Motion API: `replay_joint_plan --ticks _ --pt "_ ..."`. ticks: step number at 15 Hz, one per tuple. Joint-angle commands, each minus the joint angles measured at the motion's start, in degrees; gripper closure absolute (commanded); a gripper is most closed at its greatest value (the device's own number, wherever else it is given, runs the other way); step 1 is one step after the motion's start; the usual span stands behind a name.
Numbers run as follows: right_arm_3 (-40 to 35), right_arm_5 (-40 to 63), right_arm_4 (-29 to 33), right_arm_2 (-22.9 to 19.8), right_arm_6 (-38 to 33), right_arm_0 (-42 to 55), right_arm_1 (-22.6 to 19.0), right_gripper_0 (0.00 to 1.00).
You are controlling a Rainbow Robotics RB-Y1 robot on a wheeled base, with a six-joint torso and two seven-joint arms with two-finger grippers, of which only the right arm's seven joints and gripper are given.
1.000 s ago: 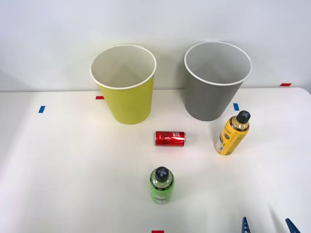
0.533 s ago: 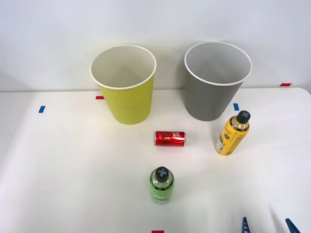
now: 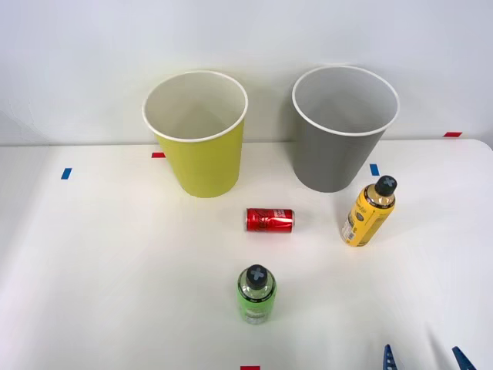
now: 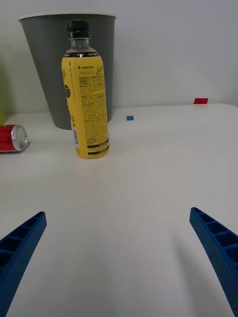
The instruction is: Put cans in the gray bin, plastic bottles in the light green bin
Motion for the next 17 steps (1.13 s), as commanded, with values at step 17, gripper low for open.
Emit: replay_joint_plan --ticks 17 --pt "0.0 0.0 0.0 0.0 0.0 0.0 0.0 0.00"
